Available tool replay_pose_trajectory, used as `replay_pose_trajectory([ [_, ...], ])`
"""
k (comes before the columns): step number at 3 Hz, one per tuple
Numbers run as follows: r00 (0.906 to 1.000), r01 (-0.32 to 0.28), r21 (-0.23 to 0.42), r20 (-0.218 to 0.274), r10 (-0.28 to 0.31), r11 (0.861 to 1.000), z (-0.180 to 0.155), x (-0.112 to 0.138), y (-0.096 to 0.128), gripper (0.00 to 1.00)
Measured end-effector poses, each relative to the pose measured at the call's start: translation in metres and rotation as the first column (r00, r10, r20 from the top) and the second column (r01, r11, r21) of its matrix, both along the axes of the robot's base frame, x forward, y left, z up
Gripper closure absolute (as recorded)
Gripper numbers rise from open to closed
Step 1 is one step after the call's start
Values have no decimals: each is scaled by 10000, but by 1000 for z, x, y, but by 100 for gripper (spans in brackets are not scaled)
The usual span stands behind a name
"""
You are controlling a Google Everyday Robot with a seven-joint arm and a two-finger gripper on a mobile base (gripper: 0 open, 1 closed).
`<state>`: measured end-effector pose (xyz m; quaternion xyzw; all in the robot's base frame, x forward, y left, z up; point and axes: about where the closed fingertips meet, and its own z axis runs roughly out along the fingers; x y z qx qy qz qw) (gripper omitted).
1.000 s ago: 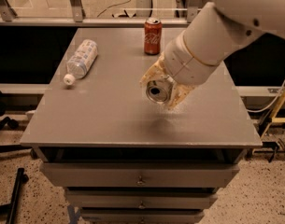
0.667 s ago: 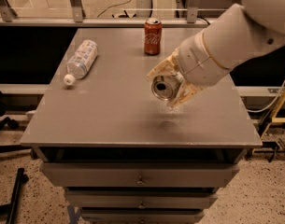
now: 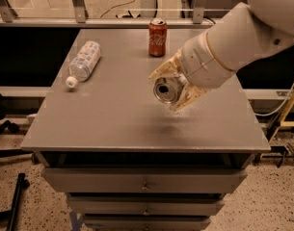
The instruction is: Place 7up can upright
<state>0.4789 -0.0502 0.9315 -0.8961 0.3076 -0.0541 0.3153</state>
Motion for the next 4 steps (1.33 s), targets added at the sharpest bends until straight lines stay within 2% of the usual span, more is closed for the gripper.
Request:
replay_pose_trajectory([
  [1, 9996, 284, 928, -46, -281, 9953, 2, 0, -5, 100],
  [2, 9959, 861, 2776, 17, -901, 9568, 2, 5, -24, 100],
  [3, 9907, 1211, 4661, -9, -1364, 8764, 9, 7, -41, 100],
  [4, 9887, 1368, 5420, -227, -1482, 8292, 25, 3, -40, 100],
])
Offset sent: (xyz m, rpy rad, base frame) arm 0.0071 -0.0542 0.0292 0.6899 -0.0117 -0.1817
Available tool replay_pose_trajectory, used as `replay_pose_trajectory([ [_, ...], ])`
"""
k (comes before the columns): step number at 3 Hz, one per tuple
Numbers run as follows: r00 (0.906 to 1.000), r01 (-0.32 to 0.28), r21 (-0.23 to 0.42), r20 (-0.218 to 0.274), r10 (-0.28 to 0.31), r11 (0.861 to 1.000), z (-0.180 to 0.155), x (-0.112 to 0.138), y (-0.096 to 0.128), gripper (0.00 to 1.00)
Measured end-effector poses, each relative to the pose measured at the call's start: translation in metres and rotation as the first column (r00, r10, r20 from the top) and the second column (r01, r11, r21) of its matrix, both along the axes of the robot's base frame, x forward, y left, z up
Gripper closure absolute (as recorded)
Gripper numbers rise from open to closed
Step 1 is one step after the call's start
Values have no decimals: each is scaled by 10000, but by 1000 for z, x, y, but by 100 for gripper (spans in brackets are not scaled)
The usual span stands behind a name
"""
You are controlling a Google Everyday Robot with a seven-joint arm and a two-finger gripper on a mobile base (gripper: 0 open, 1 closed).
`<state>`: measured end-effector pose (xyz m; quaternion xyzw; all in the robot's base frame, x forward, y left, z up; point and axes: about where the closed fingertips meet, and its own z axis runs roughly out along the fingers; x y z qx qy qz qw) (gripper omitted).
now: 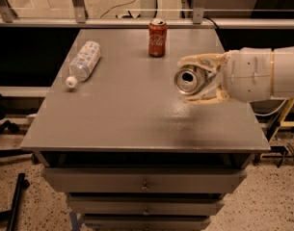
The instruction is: Place 7up can upright
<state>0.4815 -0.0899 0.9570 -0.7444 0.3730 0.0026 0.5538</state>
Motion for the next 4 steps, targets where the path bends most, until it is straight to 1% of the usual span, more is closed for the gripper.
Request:
replay_pose_trajectory([
  [1, 10000, -35, -14, 6, 35, 10000, 0, 0, 2, 100],
  [2, 9998, 141, 782, -145, -130, 9968, 4, 0, -1, 100],
  [3, 9981, 517, 2199, -429, -433, 9741, 11, -1, -9, 100],
  [4, 9911, 1040, 4018, -1178, -612, 9098, 23, 7, -25, 100],
])
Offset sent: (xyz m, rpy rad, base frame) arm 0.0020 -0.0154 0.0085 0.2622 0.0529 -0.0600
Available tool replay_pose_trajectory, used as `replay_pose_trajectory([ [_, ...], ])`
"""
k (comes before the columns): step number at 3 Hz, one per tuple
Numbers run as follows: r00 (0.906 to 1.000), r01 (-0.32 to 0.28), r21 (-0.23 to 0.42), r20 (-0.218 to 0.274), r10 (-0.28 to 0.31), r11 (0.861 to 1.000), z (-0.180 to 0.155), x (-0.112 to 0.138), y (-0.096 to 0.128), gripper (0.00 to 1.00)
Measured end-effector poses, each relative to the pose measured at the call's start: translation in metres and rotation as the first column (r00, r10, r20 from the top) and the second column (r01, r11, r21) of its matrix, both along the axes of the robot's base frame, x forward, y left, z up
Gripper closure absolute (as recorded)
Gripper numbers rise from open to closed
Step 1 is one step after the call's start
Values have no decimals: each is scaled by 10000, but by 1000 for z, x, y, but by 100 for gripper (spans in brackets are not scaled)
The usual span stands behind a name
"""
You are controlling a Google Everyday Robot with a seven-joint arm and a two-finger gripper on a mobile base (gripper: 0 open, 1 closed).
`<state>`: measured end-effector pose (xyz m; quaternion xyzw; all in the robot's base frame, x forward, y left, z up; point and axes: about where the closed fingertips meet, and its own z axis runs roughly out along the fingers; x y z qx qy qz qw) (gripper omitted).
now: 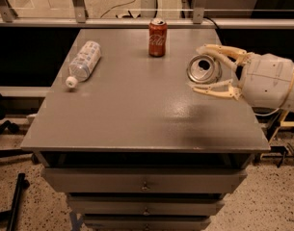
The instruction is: Place 7up can upright
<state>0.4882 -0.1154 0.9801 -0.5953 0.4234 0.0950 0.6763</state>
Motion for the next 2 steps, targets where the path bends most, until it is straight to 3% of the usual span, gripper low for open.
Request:
replay_pose_trajectory([
  [1, 9988, 110, 1013, -479, -61, 9948, 5, 6, -10, 100],
  [2, 9930, 41, 2148, -1159, 213, 9767, -4, 17, -13, 100],
])
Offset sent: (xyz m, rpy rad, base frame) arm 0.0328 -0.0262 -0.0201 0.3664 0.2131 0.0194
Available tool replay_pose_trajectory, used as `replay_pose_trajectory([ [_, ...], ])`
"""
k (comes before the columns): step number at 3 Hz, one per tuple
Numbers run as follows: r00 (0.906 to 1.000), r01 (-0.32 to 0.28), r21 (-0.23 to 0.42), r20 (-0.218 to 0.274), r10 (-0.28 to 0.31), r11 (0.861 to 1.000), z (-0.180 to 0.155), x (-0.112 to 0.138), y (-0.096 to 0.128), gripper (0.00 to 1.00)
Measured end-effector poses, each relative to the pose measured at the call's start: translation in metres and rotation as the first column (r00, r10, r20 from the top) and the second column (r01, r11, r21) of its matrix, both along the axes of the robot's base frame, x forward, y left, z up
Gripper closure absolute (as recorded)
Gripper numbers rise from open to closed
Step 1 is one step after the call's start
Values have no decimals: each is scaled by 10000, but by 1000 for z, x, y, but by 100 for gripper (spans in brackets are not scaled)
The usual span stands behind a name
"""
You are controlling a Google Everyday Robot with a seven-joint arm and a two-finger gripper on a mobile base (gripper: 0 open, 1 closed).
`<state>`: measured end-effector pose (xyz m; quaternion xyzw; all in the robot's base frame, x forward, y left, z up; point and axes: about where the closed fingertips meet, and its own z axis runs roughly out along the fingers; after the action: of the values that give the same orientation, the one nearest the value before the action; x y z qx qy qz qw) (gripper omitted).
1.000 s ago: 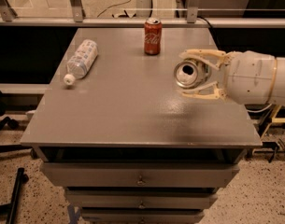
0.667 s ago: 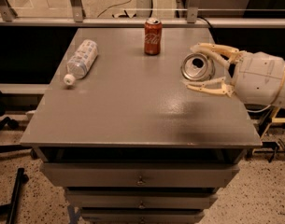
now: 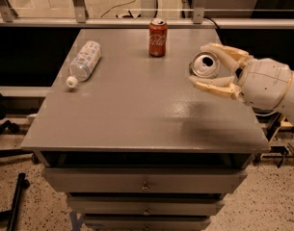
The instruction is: Place 7up can upright
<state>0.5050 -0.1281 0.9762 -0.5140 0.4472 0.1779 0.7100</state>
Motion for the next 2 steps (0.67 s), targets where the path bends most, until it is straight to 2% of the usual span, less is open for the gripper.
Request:
replay_pose_trajectory([
  [1, 9968, -175, 1111, -754, 260, 9937, -17, 16, -5, 100],
  [2, 9931, -252, 1544, -1091, 424, 9877, -25, 27, -8, 100],
])
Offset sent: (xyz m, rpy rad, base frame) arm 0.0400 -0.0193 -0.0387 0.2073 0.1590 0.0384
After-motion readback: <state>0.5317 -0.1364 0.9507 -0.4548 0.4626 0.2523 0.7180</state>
